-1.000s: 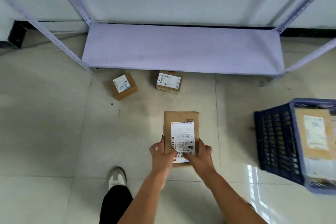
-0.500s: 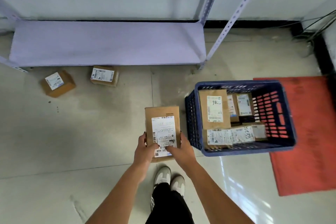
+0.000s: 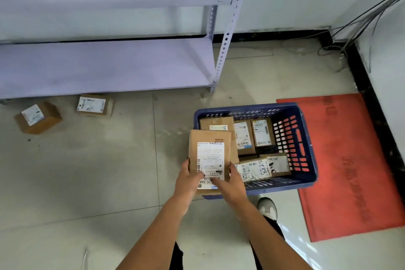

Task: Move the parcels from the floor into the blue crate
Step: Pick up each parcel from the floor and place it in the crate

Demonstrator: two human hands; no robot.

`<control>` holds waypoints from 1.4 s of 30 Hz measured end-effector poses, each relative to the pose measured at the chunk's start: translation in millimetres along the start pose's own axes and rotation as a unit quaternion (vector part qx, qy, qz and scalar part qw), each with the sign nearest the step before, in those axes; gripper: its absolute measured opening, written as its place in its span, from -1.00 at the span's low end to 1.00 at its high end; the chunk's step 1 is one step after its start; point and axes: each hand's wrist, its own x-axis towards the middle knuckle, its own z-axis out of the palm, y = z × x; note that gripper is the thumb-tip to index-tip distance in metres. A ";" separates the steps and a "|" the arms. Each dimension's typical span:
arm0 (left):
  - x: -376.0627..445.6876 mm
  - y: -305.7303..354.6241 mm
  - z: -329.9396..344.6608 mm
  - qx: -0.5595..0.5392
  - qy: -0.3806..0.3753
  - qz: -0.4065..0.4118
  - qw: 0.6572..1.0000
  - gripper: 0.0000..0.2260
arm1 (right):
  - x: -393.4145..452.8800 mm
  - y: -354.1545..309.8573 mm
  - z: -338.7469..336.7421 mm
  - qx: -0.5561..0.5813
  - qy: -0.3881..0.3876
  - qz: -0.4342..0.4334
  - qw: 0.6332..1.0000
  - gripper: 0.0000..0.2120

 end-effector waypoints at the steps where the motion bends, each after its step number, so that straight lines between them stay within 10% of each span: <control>1: 1.4 3.4 17.6 0.007 0.001 0.008 1.000 -0.51 | 4.8 2.5 -18.4 0.006 -0.001 0.002 1.000 -0.42; 15: 92.9 20.2 233.0 0.032 0.006 -0.020 0.999 -0.40 | 152.9 59.2 -207.3 0.022 -0.063 0.030 0.997 -0.51; 29: 227.3 -27.5 273.3 0.238 0.122 0.008 0.963 -0.44 | 301.3 84.1 -169.7 -0.001 -0.111 0.062 0.992 -0.38; 42: 218.1 -25.7 275.9 0.076 0.145 -0.013 0.986 -0.49 | 308.2 87.5 -154.1 -0.006 -0.112 0.090 0.990 -0.31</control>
